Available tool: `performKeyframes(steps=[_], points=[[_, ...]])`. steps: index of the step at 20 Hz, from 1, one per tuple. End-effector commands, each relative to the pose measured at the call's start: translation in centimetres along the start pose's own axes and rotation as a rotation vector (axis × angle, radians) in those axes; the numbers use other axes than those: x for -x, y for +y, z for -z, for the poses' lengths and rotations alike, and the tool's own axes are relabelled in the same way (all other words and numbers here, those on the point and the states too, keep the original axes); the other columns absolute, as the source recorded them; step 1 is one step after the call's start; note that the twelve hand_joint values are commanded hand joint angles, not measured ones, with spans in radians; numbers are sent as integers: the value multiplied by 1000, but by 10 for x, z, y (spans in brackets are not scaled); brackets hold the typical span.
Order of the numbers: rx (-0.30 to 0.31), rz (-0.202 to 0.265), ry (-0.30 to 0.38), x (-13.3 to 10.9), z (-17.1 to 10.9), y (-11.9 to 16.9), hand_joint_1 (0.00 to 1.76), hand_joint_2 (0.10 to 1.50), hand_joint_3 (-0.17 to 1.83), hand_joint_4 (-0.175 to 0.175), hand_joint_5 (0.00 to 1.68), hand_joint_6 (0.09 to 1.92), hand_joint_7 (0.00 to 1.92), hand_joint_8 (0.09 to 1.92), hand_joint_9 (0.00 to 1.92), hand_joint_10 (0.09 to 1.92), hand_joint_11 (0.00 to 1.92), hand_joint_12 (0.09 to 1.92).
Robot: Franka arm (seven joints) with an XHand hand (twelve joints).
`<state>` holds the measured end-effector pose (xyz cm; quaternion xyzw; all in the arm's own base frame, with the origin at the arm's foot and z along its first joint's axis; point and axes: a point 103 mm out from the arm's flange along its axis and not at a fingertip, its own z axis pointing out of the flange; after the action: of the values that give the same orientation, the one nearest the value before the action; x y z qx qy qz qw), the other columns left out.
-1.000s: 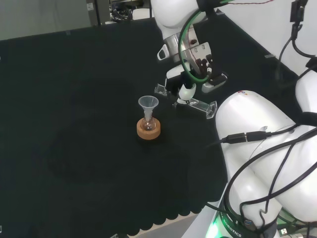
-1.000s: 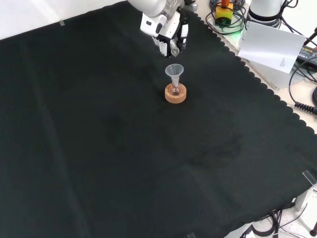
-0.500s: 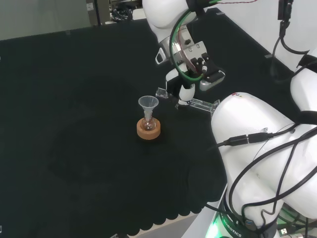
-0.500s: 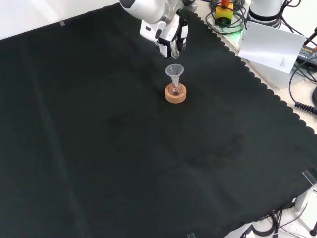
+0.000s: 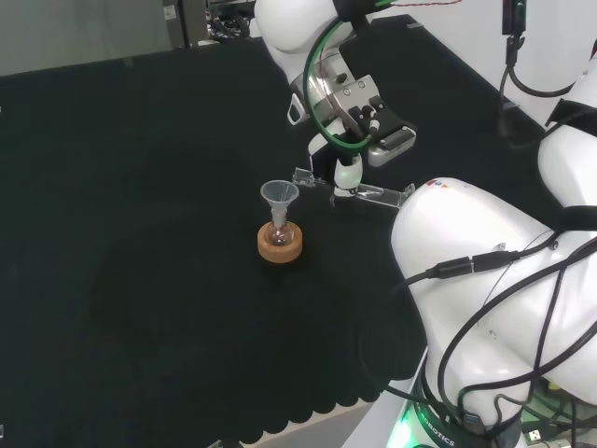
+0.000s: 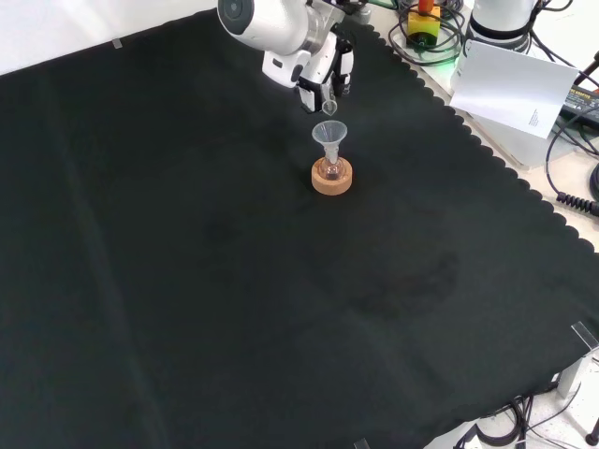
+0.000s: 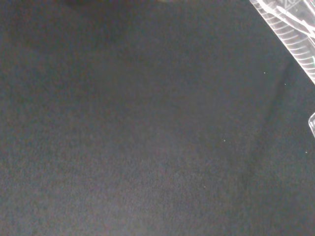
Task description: Pour the water from the graduated cylinder into the round-bottom flask.
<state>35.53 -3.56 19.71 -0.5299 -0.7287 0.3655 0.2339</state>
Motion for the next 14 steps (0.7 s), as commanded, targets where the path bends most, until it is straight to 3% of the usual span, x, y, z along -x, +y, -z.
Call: performKeyframes(steps=[1,14], points=[[-47,-39,-14,4,3,0,1254,1132,0,-175,936,1073,966,1054,1337,190,1189,769],[-94,-95,-66,-3,9,-2,1254,1133,0,-175,932,1078,963,1059,1339,182,1187,765]])
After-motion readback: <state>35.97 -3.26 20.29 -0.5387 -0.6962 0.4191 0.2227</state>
